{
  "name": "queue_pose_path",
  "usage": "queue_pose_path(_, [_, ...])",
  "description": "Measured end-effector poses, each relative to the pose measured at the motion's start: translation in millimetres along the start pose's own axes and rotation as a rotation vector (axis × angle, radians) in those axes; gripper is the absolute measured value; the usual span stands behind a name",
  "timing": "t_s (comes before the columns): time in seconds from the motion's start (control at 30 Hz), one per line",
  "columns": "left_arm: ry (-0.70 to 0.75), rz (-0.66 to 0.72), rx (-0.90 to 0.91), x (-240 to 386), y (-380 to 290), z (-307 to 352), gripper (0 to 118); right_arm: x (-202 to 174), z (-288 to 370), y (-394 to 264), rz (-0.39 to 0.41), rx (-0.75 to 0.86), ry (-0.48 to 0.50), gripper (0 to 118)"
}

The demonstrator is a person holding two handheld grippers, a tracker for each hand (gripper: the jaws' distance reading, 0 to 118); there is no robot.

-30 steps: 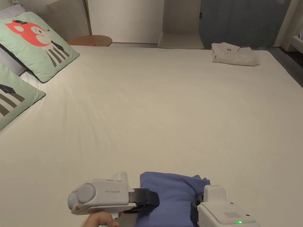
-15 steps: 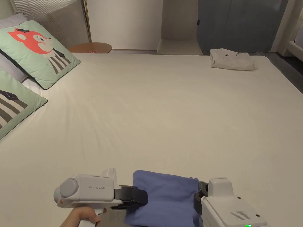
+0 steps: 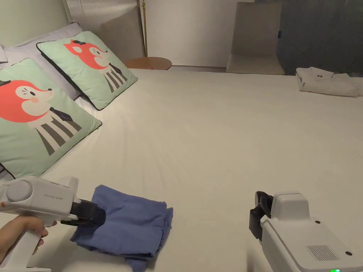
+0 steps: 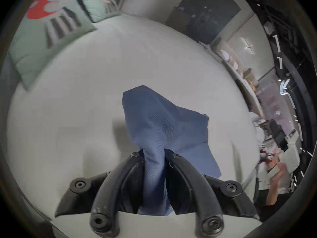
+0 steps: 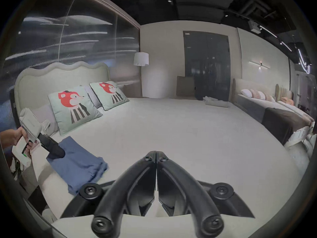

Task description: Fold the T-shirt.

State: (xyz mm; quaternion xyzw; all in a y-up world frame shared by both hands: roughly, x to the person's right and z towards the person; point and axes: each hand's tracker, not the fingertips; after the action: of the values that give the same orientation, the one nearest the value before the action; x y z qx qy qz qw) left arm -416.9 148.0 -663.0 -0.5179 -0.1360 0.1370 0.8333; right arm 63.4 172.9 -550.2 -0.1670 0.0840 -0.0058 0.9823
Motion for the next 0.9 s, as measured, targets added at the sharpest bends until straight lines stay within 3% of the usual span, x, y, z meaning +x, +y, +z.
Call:
queue_pose_path(0.13, [0.154, 0.058, -0.011, -61.4, 12.2, 22.7, 13, -19.7, -24.4, -9.2, 0.014, -0.017, 0.038, 1])
queue_pose_path(0.37, [0.243, 0.121, 0.008, -116.1, 16.7, 31.8, 14, -44.8, -39.8, -11.4, 0.040, -0.078, 0.076, 1])
queue_pose_path(0.43, [0.243, 0.126, 0.002, -128.2, 27.1, 32.7, 25, -44.0, -44.1, -17.3, 0.053, -0.083, 0.076, 1])
queue_pose_path(0.47, [0.266, 0.118, 0.009, -128.5, 26.9, 32.5, 40, -43.2, -45.1, -17.7, 0.056, -0.086, 0.075, 1])
queue_pose_path(0.5, [0.313, 0.101, 0.012, -128.4, 26.8, 32.6, 68, -42.5, -45.3, -17.4, 0.056, -0.087, 0.075, 1])
queue_pose_path(0.53, [0.360, 0.093, 0.015, -128.1, 26.8, 33.0, 87, -41.4, -45.3, -16.5, 0.055, -0.087, 0.076, 1])
queue_pose_path(0.57, [0.397, 0.089, 0.043, -129.3, 27.9, 34.1, 100, -40.2, -42.0, -15.3, 0.054, -0.083, 0.075, 1])
queue_pose_path(0.6, [0.418, 0.087, 0.072, -130.1, 29.1, 34.8, 106, -39.3, -40.4, -13.9, 0.055, -0.076, 0.071, 1])
queue_pose_path(0.8, [0.437, 0.060, 0.215, -68.0, 3.0, 44.7, 105, -27.2, -22.6, 0.5, 0.056, -0.023, 0.055, 1])
queue_pose_path(0.9, [0.456, -0.009, 0.319, 0.9, -35.0, 44.0, 105, -19.7, -9.8, 10.5, 0.053, 0.014, 0.053, 1])
